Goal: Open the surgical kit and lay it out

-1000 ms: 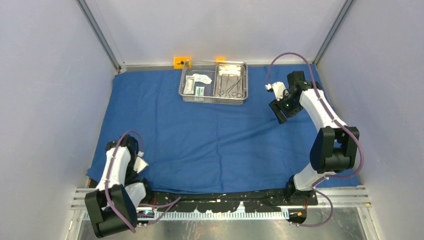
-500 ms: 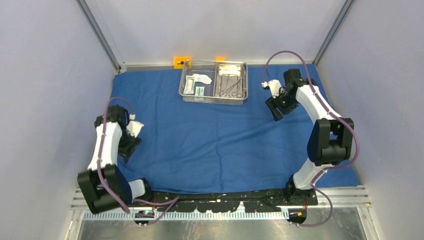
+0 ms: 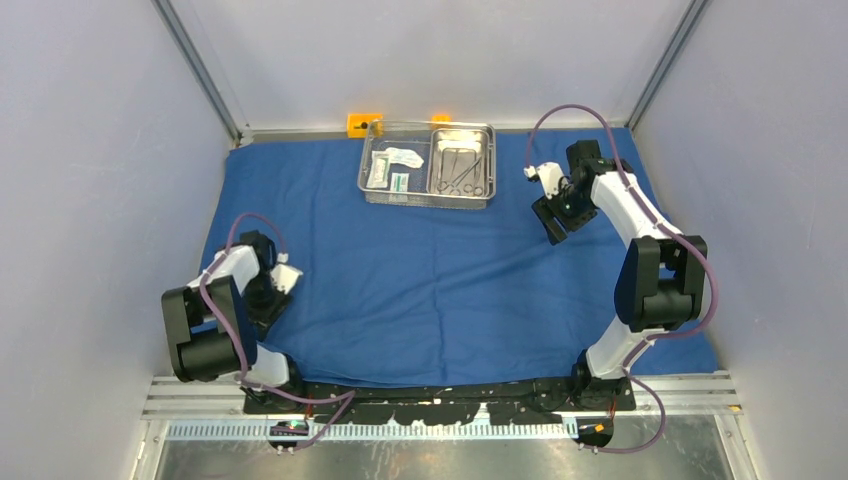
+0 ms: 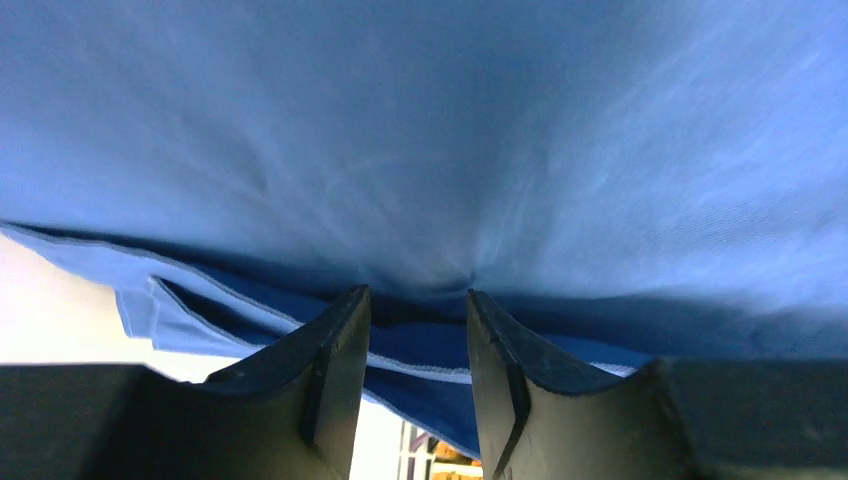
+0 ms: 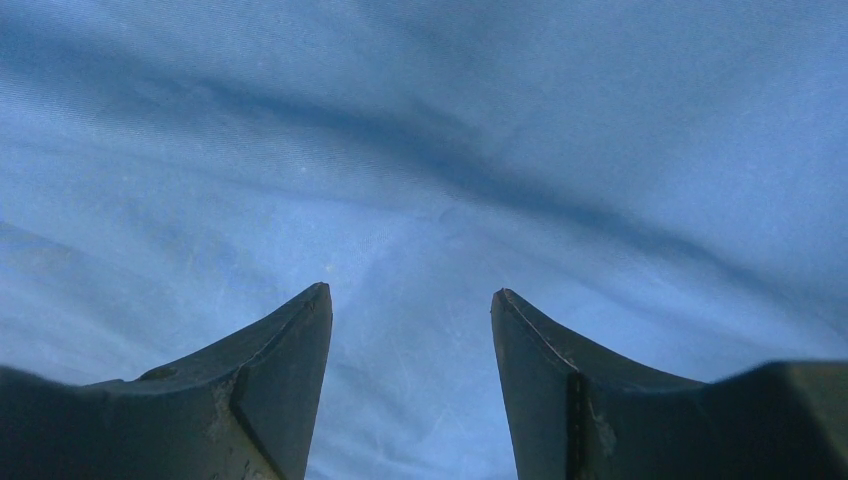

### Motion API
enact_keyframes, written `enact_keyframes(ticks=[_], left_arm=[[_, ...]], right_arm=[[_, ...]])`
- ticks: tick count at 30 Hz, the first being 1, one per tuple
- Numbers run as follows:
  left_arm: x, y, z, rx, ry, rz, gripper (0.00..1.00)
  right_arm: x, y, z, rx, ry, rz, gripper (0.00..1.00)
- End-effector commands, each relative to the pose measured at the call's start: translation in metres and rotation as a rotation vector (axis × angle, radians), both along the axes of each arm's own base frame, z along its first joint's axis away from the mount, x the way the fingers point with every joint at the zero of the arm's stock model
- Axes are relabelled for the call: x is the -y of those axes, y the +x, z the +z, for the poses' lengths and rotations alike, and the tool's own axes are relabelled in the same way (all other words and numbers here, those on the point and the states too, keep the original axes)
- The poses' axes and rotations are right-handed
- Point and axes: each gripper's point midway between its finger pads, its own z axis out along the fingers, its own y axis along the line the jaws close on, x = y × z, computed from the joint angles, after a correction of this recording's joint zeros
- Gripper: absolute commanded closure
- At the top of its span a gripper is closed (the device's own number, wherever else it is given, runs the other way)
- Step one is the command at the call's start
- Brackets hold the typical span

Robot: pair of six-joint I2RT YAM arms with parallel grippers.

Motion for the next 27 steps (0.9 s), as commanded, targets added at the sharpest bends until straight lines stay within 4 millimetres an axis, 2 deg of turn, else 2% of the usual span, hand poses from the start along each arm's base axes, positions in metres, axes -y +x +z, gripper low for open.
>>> enact_keyframes(ticks=[1, 5, 12, 18, 23, 27], left_arm=[[-0.022, -0.015, 0.015, -0.010, 0.101, -0.030, 0.58], [-0.028, -0.043, 0.014, -0.118, 0.129, -0.053, 0.60], [-0.035, -0.074, 0.011, -0.250, 0.133, -0.052, 0.62], [-0.042, -0.105, 0.019, -0.329, 0.150, -0.008, 0.65], [-0.043, -0.127, 0.030, -0.355, 0.203, -0.001, 0.64], [-0.045, -0.136, 0.035, -0.352, 0.254, -0.004, 0.58]], right_arm=[[0.001, 0.009, 0.020, 0.063, -0.013, -0.015, 0.36], [0.001, 0.012, 0.020, 0.062, -0.016, -0.011, 0.36], [0.001, 0.015, 0.015, 0.053, -0.017, 0.009, 0.36], [0.001, 0.015, 0.013, 0.055, -0.023, 0.032, 0.36], [-0.001, 0.018, 0.013, 0.058, -0.017, 0.047, 0.36], [-0.001, 0.020, 0.012, 0.060, -0.018, 0.059, 0.36]])
